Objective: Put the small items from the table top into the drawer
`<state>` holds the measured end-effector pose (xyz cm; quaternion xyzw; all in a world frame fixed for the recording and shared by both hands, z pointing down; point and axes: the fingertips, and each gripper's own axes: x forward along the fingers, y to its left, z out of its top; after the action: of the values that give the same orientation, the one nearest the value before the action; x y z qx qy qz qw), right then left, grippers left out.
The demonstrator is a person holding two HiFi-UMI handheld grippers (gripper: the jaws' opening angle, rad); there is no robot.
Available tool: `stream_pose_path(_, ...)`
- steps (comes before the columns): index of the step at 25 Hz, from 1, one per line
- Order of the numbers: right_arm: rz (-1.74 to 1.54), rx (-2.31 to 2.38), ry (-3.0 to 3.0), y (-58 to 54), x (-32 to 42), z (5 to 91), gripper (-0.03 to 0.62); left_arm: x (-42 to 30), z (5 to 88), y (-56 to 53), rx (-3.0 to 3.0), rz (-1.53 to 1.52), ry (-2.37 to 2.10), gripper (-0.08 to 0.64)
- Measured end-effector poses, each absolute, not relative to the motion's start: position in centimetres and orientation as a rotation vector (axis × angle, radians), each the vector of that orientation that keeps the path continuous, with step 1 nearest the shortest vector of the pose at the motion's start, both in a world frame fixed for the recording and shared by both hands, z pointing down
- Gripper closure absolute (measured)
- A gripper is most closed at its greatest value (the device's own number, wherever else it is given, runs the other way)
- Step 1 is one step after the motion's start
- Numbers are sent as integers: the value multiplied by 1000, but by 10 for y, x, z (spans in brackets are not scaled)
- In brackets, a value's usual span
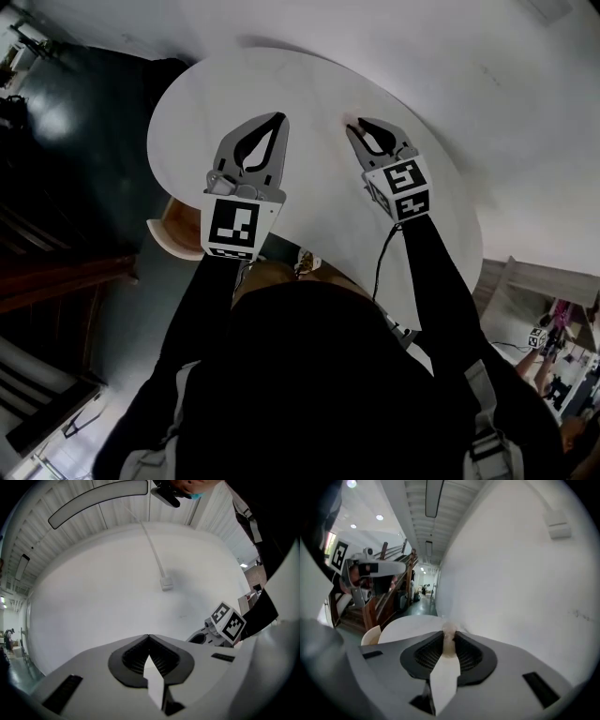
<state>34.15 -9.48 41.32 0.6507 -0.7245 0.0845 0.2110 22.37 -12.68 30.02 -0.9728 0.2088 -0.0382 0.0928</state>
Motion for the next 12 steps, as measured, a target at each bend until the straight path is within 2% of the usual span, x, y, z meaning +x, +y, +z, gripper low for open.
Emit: stream_pose_path(12, 100, 2200, -2063, -82, 338, 329, 492, 233, 288, -124, -2907, -57, 603, 545)
